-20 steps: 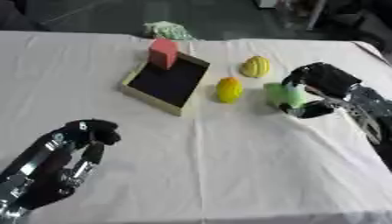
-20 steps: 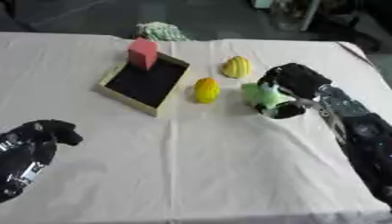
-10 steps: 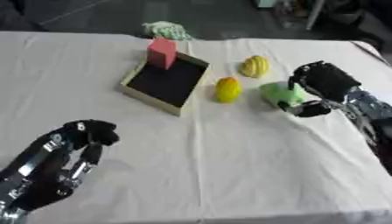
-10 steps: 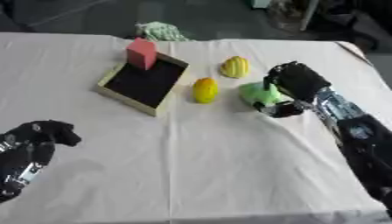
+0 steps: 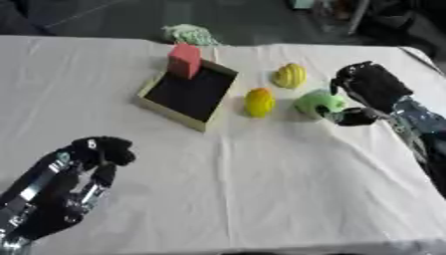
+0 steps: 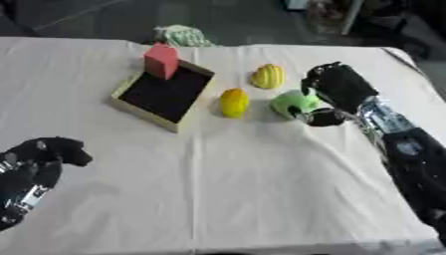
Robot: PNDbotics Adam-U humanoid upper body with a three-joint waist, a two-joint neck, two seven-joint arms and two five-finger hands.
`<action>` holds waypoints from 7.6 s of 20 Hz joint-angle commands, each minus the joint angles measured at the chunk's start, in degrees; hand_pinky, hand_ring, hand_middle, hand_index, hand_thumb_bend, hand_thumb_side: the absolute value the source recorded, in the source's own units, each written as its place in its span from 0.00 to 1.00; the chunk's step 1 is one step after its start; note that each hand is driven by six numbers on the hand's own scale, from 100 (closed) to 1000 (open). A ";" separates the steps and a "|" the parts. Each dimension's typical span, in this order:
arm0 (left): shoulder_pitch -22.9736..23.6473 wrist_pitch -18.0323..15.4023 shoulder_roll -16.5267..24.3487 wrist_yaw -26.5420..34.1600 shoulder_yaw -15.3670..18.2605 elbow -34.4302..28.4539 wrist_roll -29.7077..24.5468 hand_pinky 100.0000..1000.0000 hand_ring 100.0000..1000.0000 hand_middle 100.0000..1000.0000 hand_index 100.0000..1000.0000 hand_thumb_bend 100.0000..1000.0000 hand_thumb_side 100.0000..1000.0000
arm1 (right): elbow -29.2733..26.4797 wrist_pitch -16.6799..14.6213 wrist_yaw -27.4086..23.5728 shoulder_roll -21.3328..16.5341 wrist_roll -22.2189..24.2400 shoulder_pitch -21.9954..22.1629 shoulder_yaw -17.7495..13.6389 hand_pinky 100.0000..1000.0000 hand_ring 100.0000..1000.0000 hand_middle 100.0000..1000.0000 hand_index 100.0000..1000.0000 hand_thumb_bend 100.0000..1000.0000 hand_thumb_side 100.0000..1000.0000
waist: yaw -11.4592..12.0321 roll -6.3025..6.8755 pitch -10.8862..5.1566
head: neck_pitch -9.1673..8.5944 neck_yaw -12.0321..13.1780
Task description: Pick up objects on the table and place them in the box.
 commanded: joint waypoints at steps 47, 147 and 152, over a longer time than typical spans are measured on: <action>-0.86 0.00 0.07 -0.12 -0.13 -1.24 0.16 0.73 0.70 0.60 0.79 0.00 0.57 | 5.23 3.27 -17.12 0.87 14.90 -2.60 -4.45 0.09 0.30 0.18 0.40 0.00 0.08 | 0.07 0.56 0.01 | 0.27 -1.08; -3.68 -0.81 -1.31 2.21 -2.06 -1.24 -2.18 0.73 0.70 0.59 0.79 0.00 0.59 | 19.86 15.20 -16.27 2.44 39.10 -20.46 -5.86 0.82 0.94 0.98 1.00 0.00 0.21 | 6.43 2.97 1.73 | -0.30 -7.75; -3.62 -0.81 -1.37 2.10 -2.07 -1.24 -2.16 0.73 0.70 0.59 0.79 0.00 0.59 | 21.23 16.53 -11.06 3.20 37.78 -20.15 -5.87 0.79 0.89 0.88 0.97 0.00 0.27 | 6.45 3.08 1.86 | -0.42 -7.90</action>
